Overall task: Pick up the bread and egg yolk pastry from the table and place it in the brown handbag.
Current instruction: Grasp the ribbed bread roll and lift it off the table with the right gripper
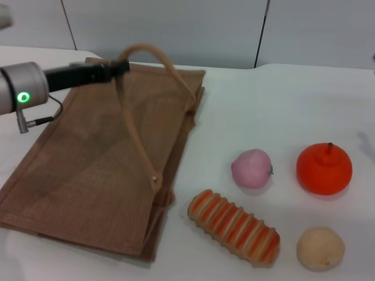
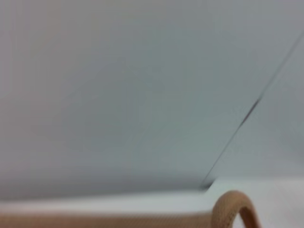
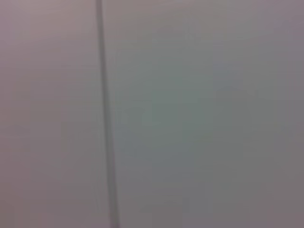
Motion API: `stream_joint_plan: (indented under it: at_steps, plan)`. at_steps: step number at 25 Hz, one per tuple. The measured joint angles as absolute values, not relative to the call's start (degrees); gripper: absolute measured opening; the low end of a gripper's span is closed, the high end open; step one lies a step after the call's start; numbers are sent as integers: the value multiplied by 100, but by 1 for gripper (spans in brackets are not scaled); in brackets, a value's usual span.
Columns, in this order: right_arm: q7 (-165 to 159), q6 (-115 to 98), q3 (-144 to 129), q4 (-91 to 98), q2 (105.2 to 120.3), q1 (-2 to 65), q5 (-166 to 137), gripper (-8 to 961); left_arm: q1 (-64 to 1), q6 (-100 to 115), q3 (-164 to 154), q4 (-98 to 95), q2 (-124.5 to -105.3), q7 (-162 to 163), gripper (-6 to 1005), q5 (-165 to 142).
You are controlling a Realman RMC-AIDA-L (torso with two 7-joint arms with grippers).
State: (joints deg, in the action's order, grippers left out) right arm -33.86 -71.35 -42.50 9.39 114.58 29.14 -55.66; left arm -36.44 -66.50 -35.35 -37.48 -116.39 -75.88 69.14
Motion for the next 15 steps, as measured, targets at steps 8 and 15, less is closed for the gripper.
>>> stream_joint_plan:
  at_steps: [8,15]
  plan:
    - [-5112,-7704,-4254,2008,11385,2975,-8176,857,-3064,-7911,-3520,-3002,-11631,-9784,122,9502]
    - [-6365,-8462,-4267,2798,11454,3222,-10114,856,-2867,-8335,-3508,-2553,-11628,-10329,125,10417]
